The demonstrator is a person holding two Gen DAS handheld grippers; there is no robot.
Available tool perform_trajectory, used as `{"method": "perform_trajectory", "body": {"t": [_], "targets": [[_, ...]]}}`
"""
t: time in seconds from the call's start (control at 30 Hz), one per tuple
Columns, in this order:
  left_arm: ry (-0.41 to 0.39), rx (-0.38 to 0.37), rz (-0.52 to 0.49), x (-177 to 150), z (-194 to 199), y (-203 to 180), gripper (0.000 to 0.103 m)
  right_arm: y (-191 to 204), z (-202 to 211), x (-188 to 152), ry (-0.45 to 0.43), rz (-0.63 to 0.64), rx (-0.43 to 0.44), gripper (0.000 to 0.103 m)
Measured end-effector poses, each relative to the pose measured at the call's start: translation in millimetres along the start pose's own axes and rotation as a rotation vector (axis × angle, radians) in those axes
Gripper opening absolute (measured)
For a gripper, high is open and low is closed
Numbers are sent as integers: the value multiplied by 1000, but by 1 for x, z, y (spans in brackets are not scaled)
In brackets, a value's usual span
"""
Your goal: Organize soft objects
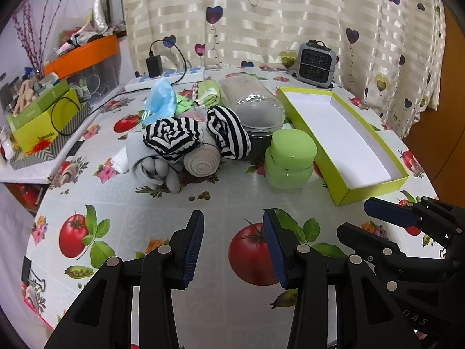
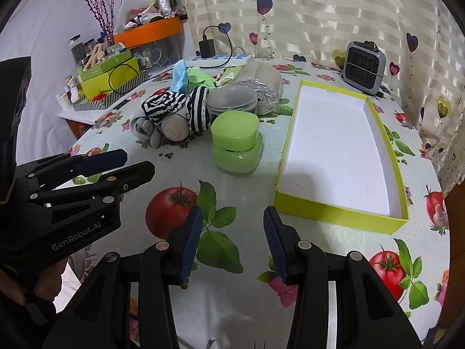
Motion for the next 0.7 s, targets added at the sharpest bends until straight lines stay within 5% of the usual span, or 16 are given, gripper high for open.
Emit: {"method": "perform_trajectory", "body": {"t": [0.47, 0.7], "targets": [[19, 0, 6, -4, -6, -1, 41, 1, -1, 2, 1, 1, 0, 45], [45, -59, 58, -5, -9, 1, 41, 0, -1, 1, -1, 1, -1, 45]]}}
Point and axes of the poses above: each gripper's, at about its wrist camera, not at the fingertips, and z roughly against the way its jaws point, y to its left, x to its top, the point moved 8 cm from there along -z, roughly the way its jaws point, and after that the axes turned 6 degrees about x, right-handed, at the moved point
